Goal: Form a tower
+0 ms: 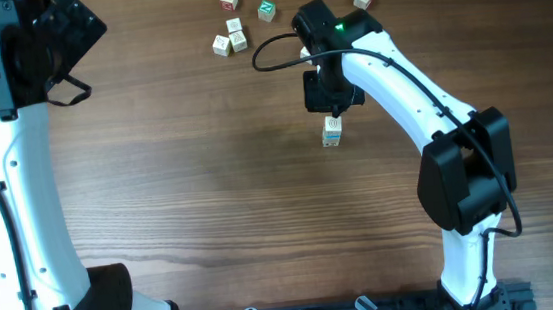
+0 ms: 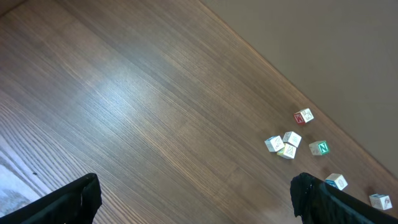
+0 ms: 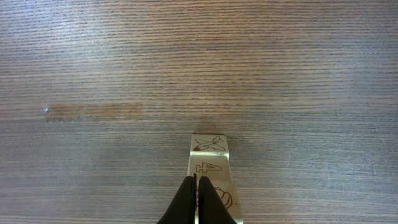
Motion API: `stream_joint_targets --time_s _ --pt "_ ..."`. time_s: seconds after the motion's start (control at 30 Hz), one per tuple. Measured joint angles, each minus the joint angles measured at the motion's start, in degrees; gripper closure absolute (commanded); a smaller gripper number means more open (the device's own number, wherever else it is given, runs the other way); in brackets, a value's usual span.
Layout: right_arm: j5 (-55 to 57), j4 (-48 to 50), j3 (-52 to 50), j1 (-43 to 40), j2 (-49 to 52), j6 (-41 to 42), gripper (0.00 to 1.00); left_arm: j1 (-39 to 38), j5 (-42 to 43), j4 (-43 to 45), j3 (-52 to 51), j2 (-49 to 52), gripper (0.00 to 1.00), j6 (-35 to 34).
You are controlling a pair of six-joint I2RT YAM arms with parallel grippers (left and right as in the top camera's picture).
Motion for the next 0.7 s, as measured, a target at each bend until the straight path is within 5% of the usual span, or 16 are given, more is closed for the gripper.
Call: stream_joint_targets --time_s 0.7 --pt "-1.3 -0.9 0.0 0.0 0.0 0.0 0.95 0.0 0.0 0.0 0.0 0.0 0.0 0.0"
